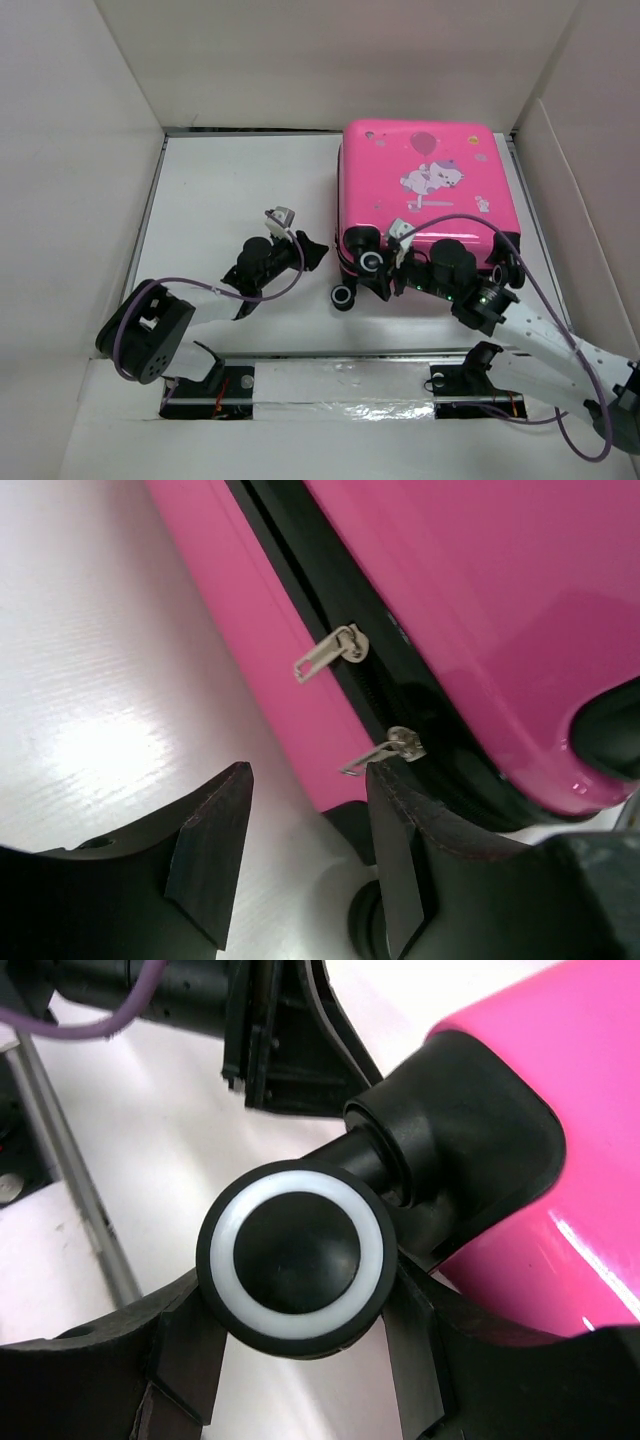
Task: Pack the luggage
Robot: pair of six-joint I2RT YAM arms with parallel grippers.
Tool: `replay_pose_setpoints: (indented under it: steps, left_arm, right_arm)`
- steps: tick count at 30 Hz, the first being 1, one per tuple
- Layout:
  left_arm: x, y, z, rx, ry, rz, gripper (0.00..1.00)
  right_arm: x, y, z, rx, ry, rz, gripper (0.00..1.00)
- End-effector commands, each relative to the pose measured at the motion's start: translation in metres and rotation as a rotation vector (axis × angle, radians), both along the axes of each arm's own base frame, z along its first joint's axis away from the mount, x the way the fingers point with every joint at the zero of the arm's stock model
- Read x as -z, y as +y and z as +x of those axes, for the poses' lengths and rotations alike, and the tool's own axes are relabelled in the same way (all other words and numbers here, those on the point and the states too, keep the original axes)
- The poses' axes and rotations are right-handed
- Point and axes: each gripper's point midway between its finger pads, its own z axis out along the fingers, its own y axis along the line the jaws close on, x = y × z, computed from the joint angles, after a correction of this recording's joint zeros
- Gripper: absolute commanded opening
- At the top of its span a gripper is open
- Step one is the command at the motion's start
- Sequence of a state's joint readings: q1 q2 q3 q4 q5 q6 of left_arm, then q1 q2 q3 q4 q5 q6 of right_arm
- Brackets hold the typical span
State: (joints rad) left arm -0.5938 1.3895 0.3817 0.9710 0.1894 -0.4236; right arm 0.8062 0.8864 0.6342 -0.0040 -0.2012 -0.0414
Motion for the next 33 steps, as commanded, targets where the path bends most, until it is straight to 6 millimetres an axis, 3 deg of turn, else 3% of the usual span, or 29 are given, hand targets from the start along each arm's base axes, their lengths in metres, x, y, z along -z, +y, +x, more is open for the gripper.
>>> replay_pose_setpoints:
  steps: [1,6,10,17,22,33]
  left_arm:
    - [-0.017,-0.01,-0.019,0.109,-0.077,-0.025,0.46]
    - [-0.013,-0.033,-0.033,0.235,-0.074,0.0,0.47]
    - [-0.013,-0.04,-0.039,0.291,-0.087,-0.017,0.48]
    - [-0.024,-0.069,-0.053,0.408,-0.135,-0.013,0.46]
    - [-0.031,-0.077,-0.043,0.379,-0.166,0.0,0.47]
    - [-0.027,-0.097,-0.026,0.404,-0.161,0.015,0.42]
  right_arm:
    - [-0.031,-0.036,0.008,0.129,-0.061,0.101,0.0]
    - [-0.013,-0.084,0.013,0.314,0.007,0.103,0.0]
    - [-0.012,-0.113,0.013,0.432,-0.005,0.11,0.0]
    - [-0.009,-0.108,0.016,0.413,0.001,0.1,0.0]
    - [-0.012,-0.103,0.015,0.383,-0.01,0.111,0.0]
    - [-0.01,-0.095,0.016,0.348,-0.01,0.108,0.0]
